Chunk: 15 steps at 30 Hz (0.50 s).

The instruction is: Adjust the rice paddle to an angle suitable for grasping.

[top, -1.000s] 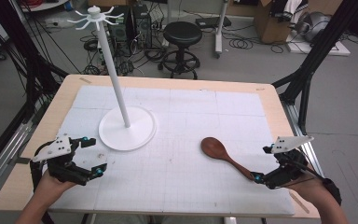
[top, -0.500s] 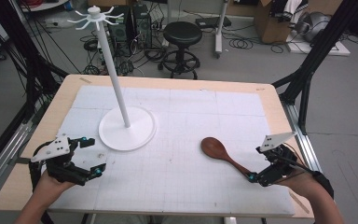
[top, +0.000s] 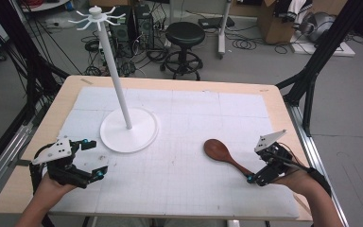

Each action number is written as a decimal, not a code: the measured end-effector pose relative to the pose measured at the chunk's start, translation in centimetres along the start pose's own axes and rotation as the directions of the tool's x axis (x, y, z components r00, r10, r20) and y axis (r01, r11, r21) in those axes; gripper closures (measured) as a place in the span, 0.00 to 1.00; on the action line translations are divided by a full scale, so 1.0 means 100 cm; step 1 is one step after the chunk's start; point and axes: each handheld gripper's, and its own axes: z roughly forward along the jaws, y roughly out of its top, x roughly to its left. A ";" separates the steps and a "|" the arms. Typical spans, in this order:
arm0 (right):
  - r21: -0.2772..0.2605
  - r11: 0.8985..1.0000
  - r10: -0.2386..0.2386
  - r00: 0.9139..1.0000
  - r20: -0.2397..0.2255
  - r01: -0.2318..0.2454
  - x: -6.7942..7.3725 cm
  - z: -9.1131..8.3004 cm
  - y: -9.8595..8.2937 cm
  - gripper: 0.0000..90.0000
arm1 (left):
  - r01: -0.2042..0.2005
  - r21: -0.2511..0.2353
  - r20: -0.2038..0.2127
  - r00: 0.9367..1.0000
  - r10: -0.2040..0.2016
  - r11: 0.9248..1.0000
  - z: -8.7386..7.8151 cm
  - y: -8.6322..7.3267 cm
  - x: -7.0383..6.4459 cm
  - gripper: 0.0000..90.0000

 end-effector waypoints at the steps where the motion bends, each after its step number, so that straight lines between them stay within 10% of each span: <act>1: 0.006 1.000 -0.002 1.000 -0.002 0.002 0.000 0.001 0.001 0.03 | 0.000 0.001 -0.001 1.000 0.000 1.000 0.000 0.000 0.000 0.02; 15: 0.050 0.999 0.016 1.000 -0.014 -0.016 -0.002 0.020 0.016 0.07 | -0.006 0.005 -0.001 1.000 0.006 1.000 0.000 0.000 0.000 0.02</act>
